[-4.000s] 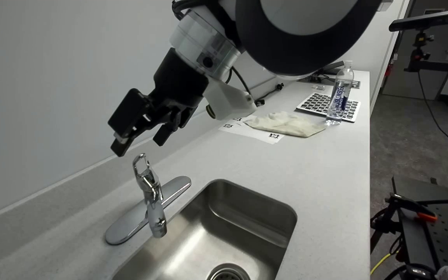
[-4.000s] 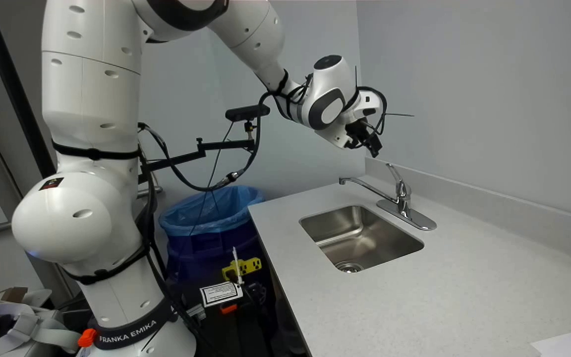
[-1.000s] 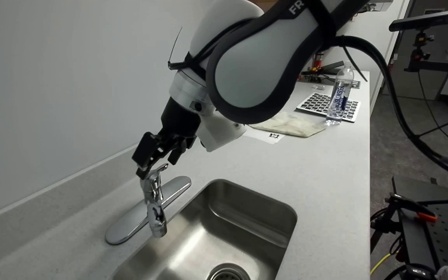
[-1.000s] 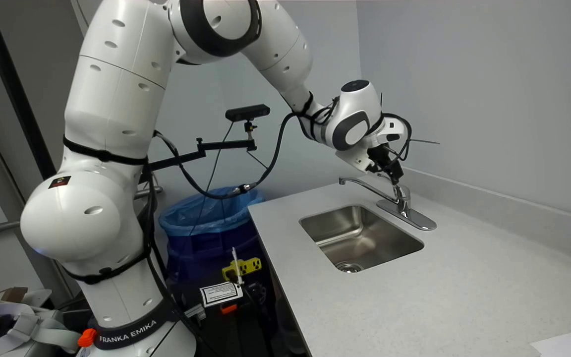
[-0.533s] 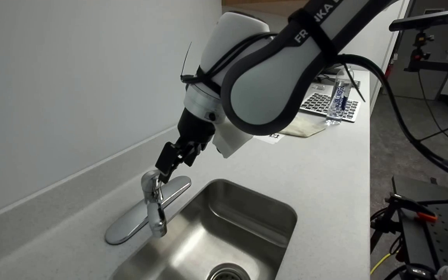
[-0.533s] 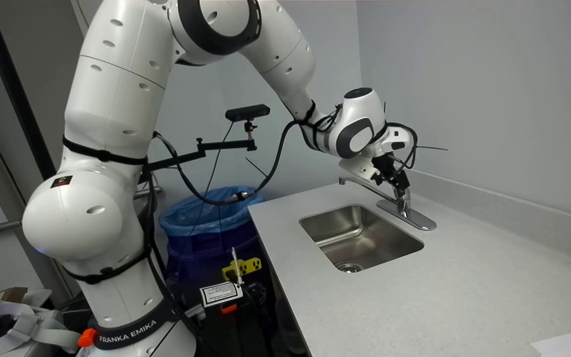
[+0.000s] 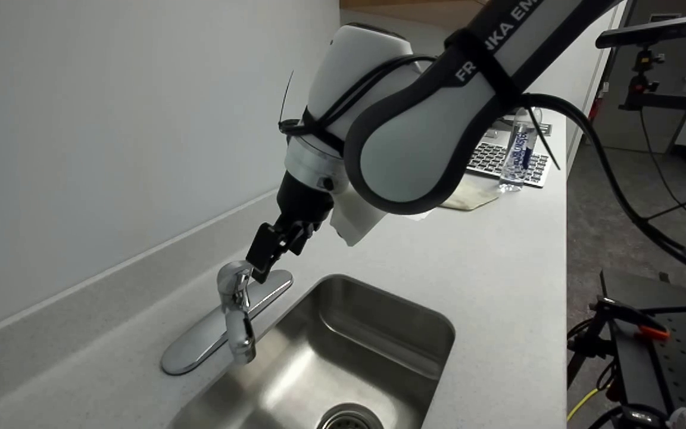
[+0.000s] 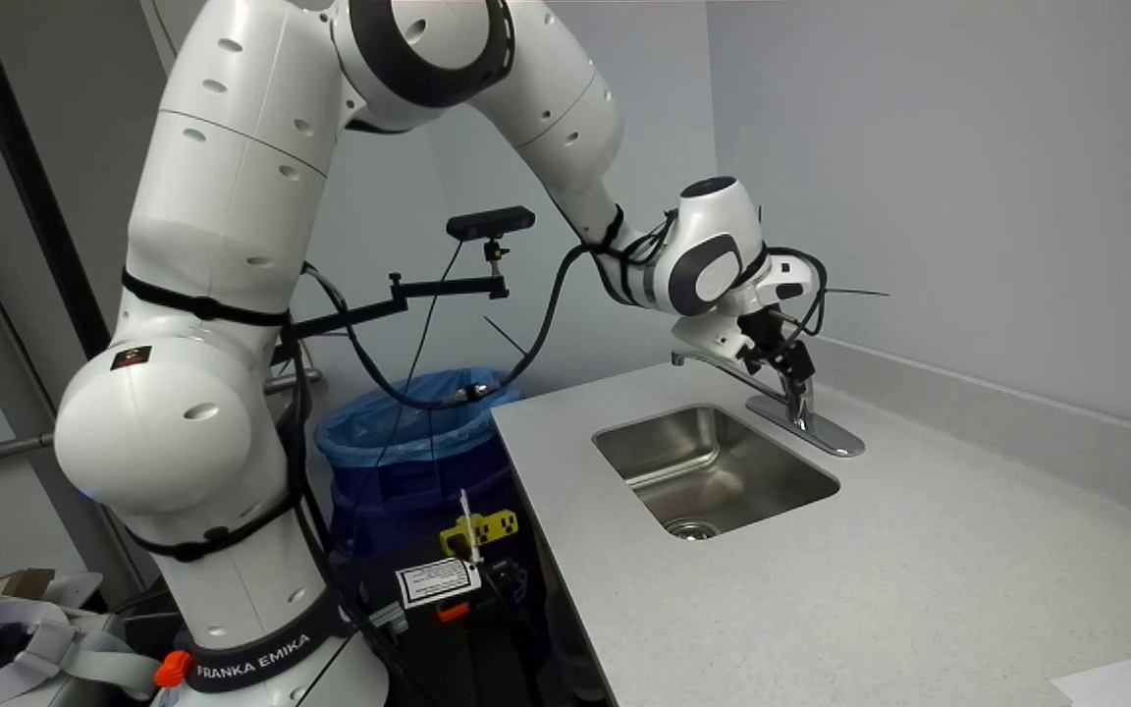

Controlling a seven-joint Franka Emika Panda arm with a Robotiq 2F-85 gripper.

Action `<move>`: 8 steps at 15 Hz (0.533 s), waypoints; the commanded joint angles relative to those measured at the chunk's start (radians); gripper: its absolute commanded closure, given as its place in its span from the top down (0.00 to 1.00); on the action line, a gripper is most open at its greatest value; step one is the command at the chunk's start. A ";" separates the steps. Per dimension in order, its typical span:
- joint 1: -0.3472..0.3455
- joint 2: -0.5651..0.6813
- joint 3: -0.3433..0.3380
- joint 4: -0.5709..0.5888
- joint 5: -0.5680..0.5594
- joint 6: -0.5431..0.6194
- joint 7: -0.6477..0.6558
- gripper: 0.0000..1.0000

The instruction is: Move the faucet to the left, push the faucet handle down then to the right

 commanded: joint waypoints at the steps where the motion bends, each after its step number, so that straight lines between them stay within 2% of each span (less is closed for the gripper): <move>1: 0.042 -0.013 -0.060 -0.016 -0.049 -0.043 0.056 1.00; 5: 0.056 -0.012 -0.069 -0.016 -0.058 -0.050 0.071 1.00; 8: 0.043 -0.017 -0.042 -0.002 -0.039 -0.055 0.060 1.00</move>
